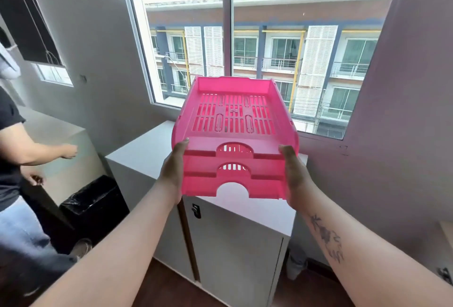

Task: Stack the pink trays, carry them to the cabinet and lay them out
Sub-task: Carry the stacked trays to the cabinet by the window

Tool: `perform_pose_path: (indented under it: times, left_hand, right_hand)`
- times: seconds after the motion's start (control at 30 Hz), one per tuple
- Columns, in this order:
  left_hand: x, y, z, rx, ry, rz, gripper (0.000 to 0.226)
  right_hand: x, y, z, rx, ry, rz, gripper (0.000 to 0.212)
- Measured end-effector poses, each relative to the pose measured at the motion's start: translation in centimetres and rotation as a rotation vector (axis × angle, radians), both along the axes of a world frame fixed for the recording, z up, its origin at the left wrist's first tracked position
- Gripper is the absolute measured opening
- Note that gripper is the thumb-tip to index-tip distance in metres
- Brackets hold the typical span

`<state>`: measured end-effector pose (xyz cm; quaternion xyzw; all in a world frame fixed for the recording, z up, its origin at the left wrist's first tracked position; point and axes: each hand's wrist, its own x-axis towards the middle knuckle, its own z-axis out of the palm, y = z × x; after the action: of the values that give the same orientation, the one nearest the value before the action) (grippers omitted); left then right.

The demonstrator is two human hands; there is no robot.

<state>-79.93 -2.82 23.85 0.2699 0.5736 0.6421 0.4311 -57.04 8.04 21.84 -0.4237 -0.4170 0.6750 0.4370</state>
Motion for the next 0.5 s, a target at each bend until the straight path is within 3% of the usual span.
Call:
perform_pose_path:
  times: [0.27,0.5]
  left_hand:
    - [-10.1,6.5,-5.2,-0.098,-0.043,-0.022,0.051]
    - [-14.5,10.1,-9.6,-0.156,-0.071,-0.081,0.060]
  right_hand:
    - [-9.9,4.5,-5.0,-0.037,-0.041,-0.090,0.041]
    - [-13.8,6.2,-8.3,-0.074,-0.131,-0.187,0.046]
